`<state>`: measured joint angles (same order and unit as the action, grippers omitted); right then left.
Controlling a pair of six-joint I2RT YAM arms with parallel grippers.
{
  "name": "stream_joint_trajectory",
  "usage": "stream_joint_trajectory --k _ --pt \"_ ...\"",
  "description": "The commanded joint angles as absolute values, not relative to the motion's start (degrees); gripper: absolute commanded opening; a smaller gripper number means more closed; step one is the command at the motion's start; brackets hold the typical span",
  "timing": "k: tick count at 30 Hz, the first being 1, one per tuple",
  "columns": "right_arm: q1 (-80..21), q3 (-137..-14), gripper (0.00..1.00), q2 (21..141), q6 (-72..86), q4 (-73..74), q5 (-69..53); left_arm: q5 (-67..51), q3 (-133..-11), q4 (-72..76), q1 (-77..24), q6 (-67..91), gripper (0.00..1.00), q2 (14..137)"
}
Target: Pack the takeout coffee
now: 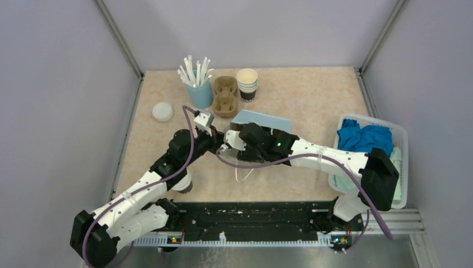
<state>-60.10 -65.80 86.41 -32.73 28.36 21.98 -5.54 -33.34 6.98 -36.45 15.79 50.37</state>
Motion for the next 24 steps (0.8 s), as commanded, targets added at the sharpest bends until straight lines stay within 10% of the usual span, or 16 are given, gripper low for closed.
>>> stream_joint_trajectory --k 1,24 --pt "-59.68 -72.67 0.4 85.33 -30.81 34.04 19.85 -5.73 -35.4 8.58 -36.56 16.22 0.0 49.53" --pt "-53.96 -67.07 0.36 81.97 -40.48 29.3 15.37 -7.01 -35.35 9.95 -36.56 13.45 0.0 51.47"
